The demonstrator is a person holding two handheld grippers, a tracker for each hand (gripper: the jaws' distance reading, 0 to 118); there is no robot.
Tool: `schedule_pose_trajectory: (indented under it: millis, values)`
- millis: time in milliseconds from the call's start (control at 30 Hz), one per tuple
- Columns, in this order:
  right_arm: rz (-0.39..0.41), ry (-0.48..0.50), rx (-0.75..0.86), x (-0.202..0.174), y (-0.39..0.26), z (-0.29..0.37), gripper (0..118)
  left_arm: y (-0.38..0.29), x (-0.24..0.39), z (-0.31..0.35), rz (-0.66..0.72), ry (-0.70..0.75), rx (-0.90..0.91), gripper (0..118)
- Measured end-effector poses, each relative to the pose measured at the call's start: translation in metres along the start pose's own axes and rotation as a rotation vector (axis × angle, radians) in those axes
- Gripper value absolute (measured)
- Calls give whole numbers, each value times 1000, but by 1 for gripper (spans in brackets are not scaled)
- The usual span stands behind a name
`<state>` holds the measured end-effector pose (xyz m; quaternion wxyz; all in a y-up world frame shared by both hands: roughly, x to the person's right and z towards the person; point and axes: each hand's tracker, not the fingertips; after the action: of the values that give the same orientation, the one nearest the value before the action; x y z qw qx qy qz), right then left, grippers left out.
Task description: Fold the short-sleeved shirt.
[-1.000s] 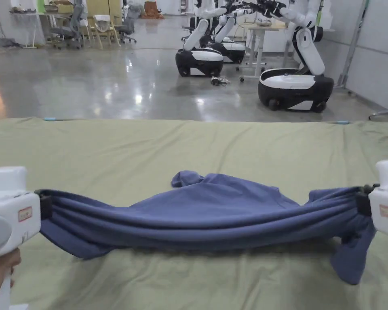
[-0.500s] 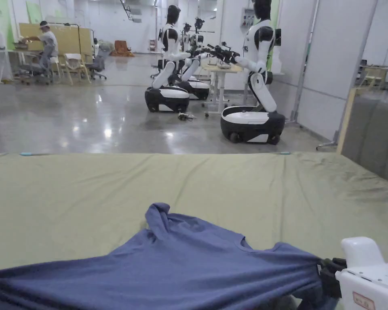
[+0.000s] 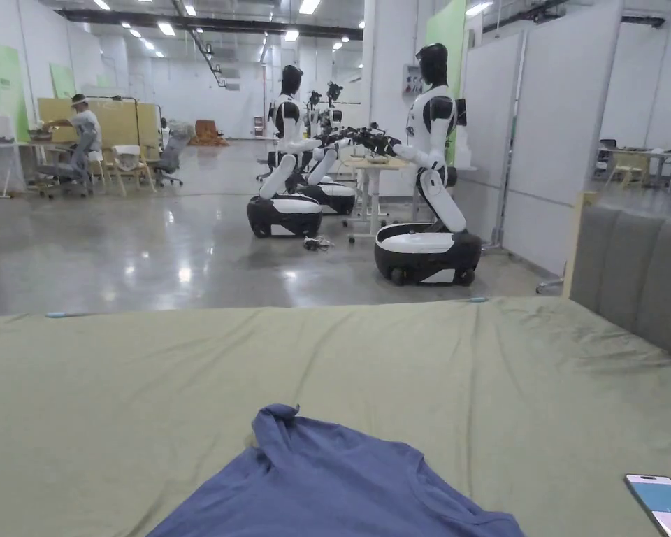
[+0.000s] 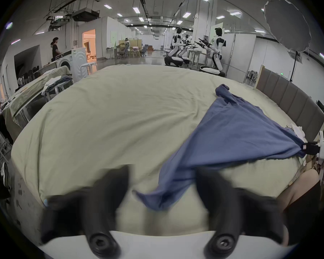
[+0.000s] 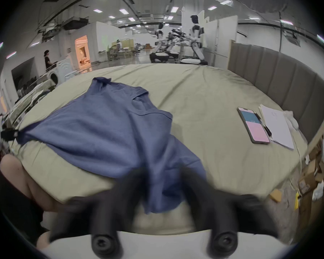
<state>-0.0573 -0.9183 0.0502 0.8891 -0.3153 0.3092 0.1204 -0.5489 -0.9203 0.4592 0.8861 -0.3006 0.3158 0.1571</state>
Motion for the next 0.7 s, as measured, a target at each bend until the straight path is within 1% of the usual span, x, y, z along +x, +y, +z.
schedule_pose_trajectory:
  millis: [33,67,100,133,167,267,300,333,367,400,433,467,500,533,567,600,633,667,700]
  values:
    - [-35,-32,-9,12,-2,-10,89,2,1,13,3,-4,36,104]
    - [-71,-26,20,15,0,-2,105,6,-8,22,8,-29,114,117]
    - [-99,-9,85,18,2,11,100,9,-8,40,7,-72,191,117]
    - [-108,-12,134,16,6,24,100,11,-7,59,14,-91,258,117]
    - [-100,-29,179,0,10,47,101,13,-4,79,22,-89,313,117]
    - [-81,-10,343,-18,14,88,101,9,12,136,66,4,447,117]
    - [-81,15,402,-34,15,110,101,3,14,153,90,-3,503,116]
    - [-74,56,444,-42,15,123,99,-6,9,156,117,-14,555,116]
    - [-48,91,454,-50,13,134,94,-12,13,165,130,0,579,116]
    - [-6,91,448,-61,13,143,75,-17,18,170,125,24,584,111]
    - [42,60,432,-81,14,154,48,-21,25,174,106,34,569,98]
    - [61,40,443,-92,13,159,19,-25,30,177,70,44,574,65]
    - [52,46,463,-102,9,162,3,-28,35,179,33,68,576,1]
    - [32,70,478,-110,7,164,3,-29,39,179,4,118,565,0]
    - [1,107,487,-117,5,166,2,-30,42,175,7,138,544,0]
    - [-11,159,470,-122,3,165,1,-33,38,170,32,110,560,0]
    - [-4,176,445,-128,2,162,1,-33,31,161,58,23,502,0]
    - [9,163,442,-135,1,160,1,-33,28,154,77,9,459,0]
    - [41,156,428,-142,2,159,1,-34,24,146,102,35,441,0]
